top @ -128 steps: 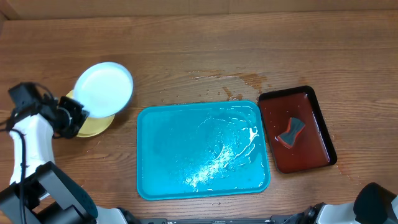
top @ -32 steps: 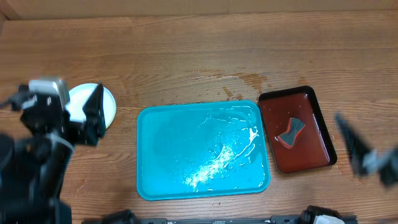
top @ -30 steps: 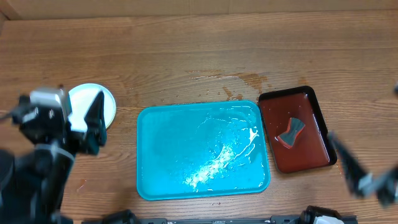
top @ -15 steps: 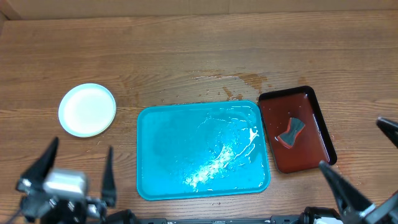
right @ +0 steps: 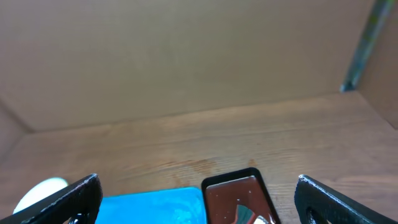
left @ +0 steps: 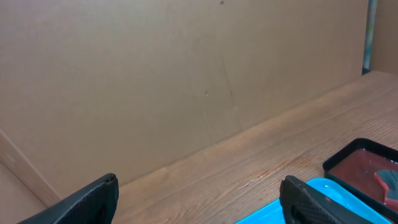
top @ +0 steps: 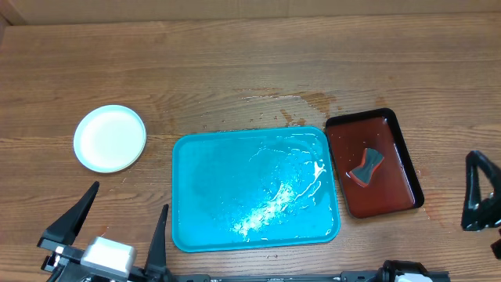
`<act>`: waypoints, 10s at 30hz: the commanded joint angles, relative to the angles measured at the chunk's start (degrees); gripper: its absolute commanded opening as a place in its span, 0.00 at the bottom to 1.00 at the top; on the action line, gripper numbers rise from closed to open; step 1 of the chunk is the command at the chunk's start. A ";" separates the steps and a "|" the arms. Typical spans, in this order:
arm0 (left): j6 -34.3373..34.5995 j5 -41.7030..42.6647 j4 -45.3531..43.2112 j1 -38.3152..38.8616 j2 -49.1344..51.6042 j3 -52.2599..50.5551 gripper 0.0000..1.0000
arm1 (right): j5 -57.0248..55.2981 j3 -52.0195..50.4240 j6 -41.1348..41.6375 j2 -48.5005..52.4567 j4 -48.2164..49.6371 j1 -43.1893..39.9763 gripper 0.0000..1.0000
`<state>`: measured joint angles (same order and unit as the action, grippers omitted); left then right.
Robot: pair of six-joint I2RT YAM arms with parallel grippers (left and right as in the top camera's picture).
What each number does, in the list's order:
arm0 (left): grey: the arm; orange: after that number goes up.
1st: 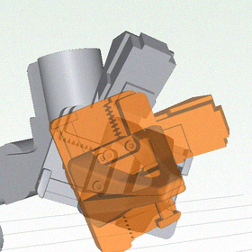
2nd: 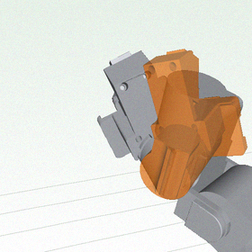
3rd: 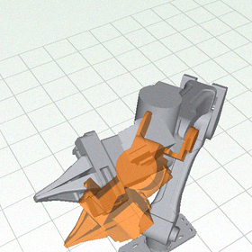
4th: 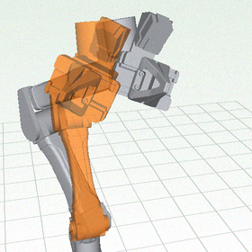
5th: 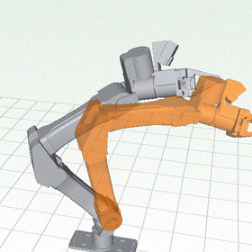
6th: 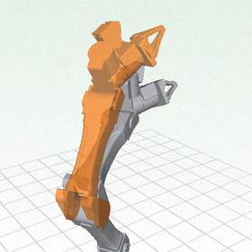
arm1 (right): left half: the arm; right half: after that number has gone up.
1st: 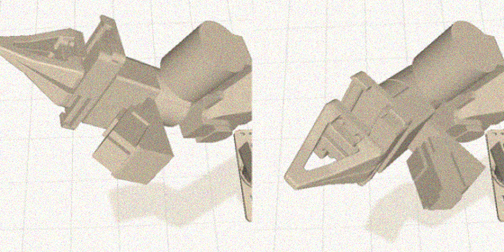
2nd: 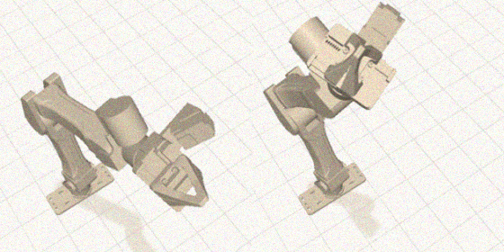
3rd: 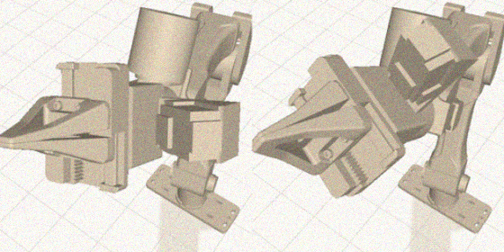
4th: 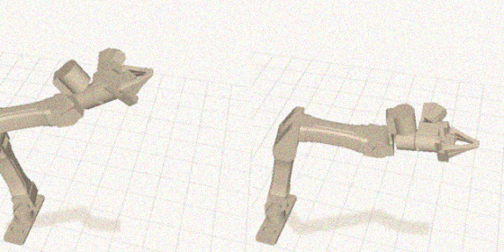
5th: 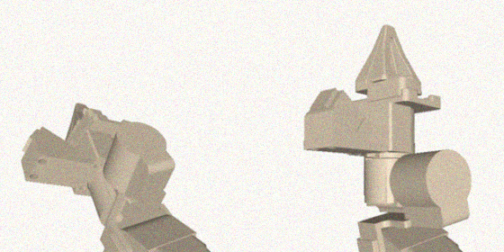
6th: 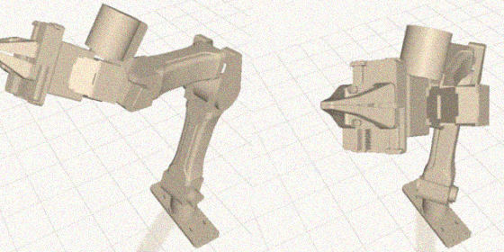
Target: Clean dirty plates on tray and stack at the side
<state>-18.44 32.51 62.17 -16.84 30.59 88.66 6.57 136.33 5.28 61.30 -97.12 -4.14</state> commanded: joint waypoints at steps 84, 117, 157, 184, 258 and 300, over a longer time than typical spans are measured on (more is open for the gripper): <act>-1.31 6.95 -7.54 3.52 2.34 -9.53 1.00 | -2.89 -0.24 2.25 0.26 0.09 0.28 1.00; 39.32 -23.76 -67.87 14.64 -26.21 -63.41 1.00 | -2.91 -0.24 2.25 0.26 0.09 0.28 1.00; 35.01 -32.98 -74.84 19.89 -30.40 -88.39 1.00 | -2.89 -0.24 2.25 0.26 0.09 0.28 1.00; 22.12 -28.52 -57.86 19.87 -30.40 -88.39 1.00 | -2.89 -0.24 2.25 0.26 0.09 0.28 1.00; 22.23 -28.48 -57.94 19.87 -30.38 -88.39 1.00 | -3.06 -27.12 2.23 -16.68 26.40 0.33 1.00; 22.23 -28.48 -57.94 19.87 -30.38 -88.39 1.00 | 8.52 -123.71 3.93 -59.34 94.01 7.28 1.00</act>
<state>5.32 3.42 4.14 2.66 0.86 0.49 19.62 13.37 8.99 2.66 -3.11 -0.23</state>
